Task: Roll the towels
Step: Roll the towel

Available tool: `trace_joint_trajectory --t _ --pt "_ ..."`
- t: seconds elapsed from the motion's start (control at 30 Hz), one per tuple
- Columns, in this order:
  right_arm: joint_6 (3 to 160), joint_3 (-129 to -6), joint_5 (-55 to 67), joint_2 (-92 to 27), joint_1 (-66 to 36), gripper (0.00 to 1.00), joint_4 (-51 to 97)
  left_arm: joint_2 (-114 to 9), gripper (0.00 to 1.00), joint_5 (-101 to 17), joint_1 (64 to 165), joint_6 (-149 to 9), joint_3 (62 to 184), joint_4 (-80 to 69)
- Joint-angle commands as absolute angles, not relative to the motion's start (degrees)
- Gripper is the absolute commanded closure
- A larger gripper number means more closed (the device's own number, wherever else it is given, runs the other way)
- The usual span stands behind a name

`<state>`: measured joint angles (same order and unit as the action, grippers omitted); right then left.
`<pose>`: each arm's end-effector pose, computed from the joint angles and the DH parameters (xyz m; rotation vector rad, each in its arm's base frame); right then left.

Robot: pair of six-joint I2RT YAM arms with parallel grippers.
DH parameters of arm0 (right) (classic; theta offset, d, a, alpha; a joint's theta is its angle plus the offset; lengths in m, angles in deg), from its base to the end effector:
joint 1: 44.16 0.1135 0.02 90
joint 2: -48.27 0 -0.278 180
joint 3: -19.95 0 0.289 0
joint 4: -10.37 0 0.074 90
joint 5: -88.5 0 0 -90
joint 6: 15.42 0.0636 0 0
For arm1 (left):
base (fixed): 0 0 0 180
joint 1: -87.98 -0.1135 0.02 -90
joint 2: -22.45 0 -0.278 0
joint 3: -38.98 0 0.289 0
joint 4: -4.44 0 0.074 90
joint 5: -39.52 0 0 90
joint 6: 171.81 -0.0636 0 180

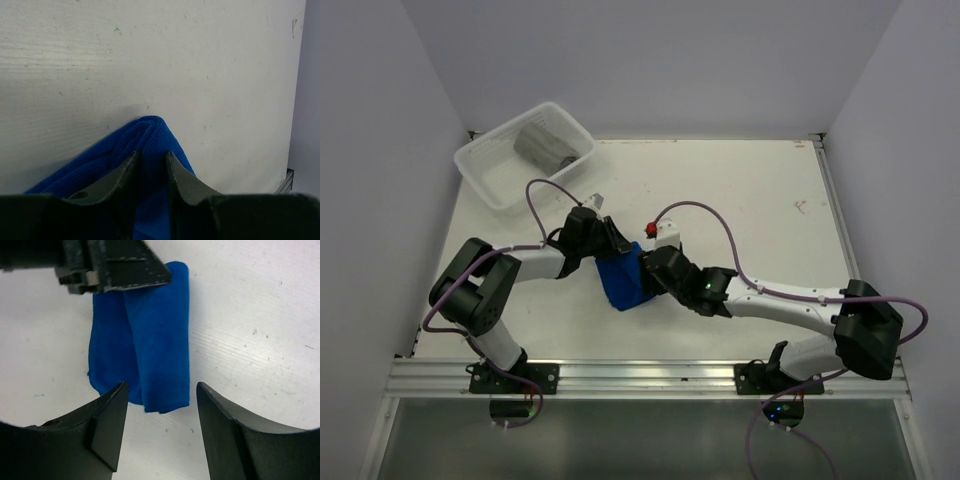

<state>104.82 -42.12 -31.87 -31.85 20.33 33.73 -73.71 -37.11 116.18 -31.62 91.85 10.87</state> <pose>0.1771 0.2964 0.2126 -0.3867 2.1622 0.3232 0.3182 -0.1873 0.1102 -0.3175 2.3665 -0.9698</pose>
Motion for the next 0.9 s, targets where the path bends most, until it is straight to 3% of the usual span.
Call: trace_joint_trajectory --t 0.0,0.3,0.6,0.73,0.83,0.87 --pt "111.3 -38.1 -15.6 -28.3 14.1 0.40 25.8 -75.9 0.69 -39.4 116.5 -33.0 89.2 4.8" --pt "119.9 -33.0 1.5 -30.4 1.6 0.37 16.0 -75.3 0.69 -39.4 116.3 -33.2 89.0 4.6" --pt "122.1 -28.9 6.0 -38.3 -0.1 0.37 8.3 -74.5 0.70 -39.4 116.3 -32.8 88.4 5.0" --pt "121.6 -29.3 6.2 -40.0 -0.1 0.44 8.1 -74.2 0.70 -39.5 116.3 -32.4 88.0 5.3" --pt "120.9 -29.4 5.5 -40.5 -0.2 0.57 8.0 -74.1 0.70 -39.3 116.3 -32.2 87.5 5.7" --pt "120.7 -29.4 5.1 -40.6 -0.1 0.65 8.0 -74.1 0.70 -39.4 116.3 -32.0 87.4 5.8"
